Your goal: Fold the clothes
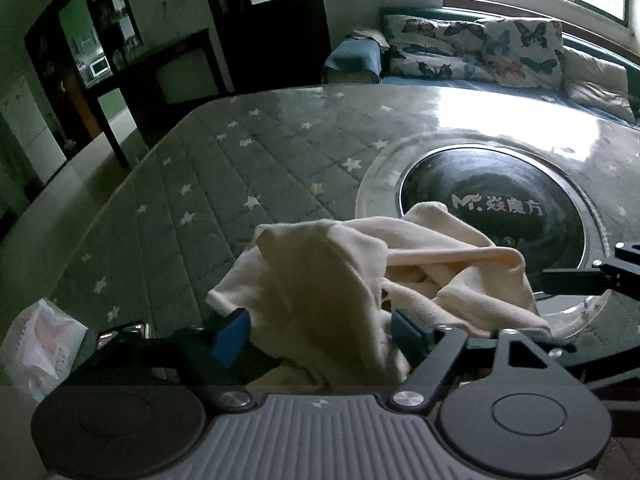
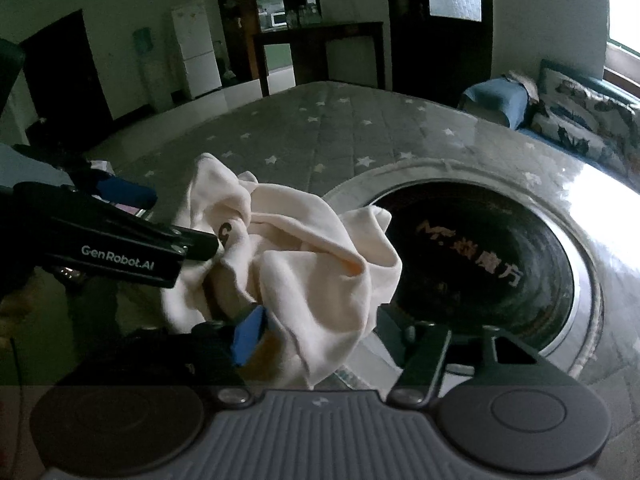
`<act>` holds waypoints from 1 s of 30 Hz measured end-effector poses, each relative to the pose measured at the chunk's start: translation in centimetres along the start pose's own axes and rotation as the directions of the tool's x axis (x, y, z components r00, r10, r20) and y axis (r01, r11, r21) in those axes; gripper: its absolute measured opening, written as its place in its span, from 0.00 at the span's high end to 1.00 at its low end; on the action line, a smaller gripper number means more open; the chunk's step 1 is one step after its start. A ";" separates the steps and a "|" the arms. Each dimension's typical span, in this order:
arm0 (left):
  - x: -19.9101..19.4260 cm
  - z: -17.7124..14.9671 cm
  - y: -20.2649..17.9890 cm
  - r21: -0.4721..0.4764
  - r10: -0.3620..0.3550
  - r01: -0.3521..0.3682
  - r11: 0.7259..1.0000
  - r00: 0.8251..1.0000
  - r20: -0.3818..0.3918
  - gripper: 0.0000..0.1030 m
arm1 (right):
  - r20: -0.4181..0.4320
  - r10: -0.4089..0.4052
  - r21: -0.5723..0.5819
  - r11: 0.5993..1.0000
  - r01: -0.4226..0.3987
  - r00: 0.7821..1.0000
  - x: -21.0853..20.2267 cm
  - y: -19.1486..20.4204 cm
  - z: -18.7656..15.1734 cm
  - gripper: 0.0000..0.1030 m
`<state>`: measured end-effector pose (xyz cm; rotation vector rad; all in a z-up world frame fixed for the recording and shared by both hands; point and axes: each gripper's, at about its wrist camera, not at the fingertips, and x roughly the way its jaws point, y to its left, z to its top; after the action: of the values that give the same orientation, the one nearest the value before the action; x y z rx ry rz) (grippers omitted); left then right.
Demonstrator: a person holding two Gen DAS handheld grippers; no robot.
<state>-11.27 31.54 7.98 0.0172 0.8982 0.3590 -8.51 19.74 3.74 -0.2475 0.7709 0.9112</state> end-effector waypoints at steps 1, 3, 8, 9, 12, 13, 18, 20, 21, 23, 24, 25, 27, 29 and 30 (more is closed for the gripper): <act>0.1 0.0 0.0 -0.001 -0.006 0.006 1.000 1.000 -0.005 0.32 | -0.001 0.001 0.003 1.000 -0.001 1.000 0.1 -0.1 0.0 0.45; 0.3 -0.1 0.1 -0.005 -0.018 0.018 1.000 1.000 -0.014 0.47 | -0.004 -0.003 0.006 1.000 0.003 1.000 0.2 -0.1 0.0 0.48; 0.5 -0.3 0.3 -0.010 -0.054 0.053 0.999 0.998 -0.023 0.67 | -0.005 0.003 0.005 1.000 -0.003 1.000 0.3 -0.1 0.1 0.53; 0.4 -0.3 0.3 -0.009 -0.059 0.058 0.998 0.998 -0.022 0.70 | -0.004 0.002 0.006 1.000 -0.002 1.000 0.3 -0.1 0.2 0.53; 0.4 -0.3 0.2 -0.001 -0.061 0.061 0.998 0.998 -0.024 0.68 | -0.002 -0.003 0.007 1.000 0.003 1.000 0.6 -0.1 0.4 0.49; 0.4 -0.3 0.2 0.000 -0.061 0.061 0.998 0.998 -0.025 0.68 | -0.001 -0.004 0.009 1.000 0.004 1.000 0.7 -0.1 0.5 0.45; 0.6 -0.4 0.4 -0.007 -0.044 0.044 0.999 0.999 -0.030 0.58 | -0.007 -0.005 0.024 1.000 0.005 1.000 1.4 -0.3 0.8 0.45; 1.0 -0.4 0.6 -0.023 -0.052 0.051 0.998 0.998 -0.045 0.58 | -0.013 -0.009 0.027 1.000 0.009 1.000 1.7 -0.4 0.8 0.47; 1.1 -0.5 0.8 -0.029 -0.056 0.055 0.998 0.997 -0.049 0.58 | -0.016 -0.010 0.032 0.999 0.011 1.000 1.8 -0.5 0.7 0.50; 1.3 -0.6 1.0 -0.034 -0.068 0.066 0.997 0.996 -0.053 0.62 | -0.026 -0.001 0.053 0.999 0.002 1.000 2.1 -0.7 0.6 0.62; 1.3 -0.7 1.2 -0.040 -0.079 0.077 0.996 0.995 -0.052 0.68 | -0.029 0.004 0.061 0.998 -0.002 1.000 2.1 -0.9 0.5 0.63; 1.3 -0.8 1.3 -0.042 -0.092 0.090 0.995 0.995 -0.050 0.71 | -0.028 0.007 0.065 0.998 -0.006 1.000 2.1 -0.9 0.5 0.65; 1.0 -0.9 1.4 -0.043 -0.105 0.103 0.994 0.994 -0.041 0.79 | -0.021 0.011 0.064 0.998 -0.009 1.000 1.9 -1.0 0.4 0.75; 0.8 -0.9 1.6 -0.044 -0.115 0.113 0.993 0.993 -0.031 0.81 | -0.012 0.018 0.068 0.998 -0.017 1.000 1.6 -1.1 0.3 0.85; 0.6 -0.9 1.6 -0.045 -0.117 0.116 0.992 0.993 -0.028 0.82 | -0.005 0.014 0.068 0.998 -0.014 1.000 1.4 -1.1 0.4 0.86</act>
<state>-12.12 33.12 7.20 -0.0804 0.9170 0.2704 -6.95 20.12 2.88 -0.1853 0.8075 0.8964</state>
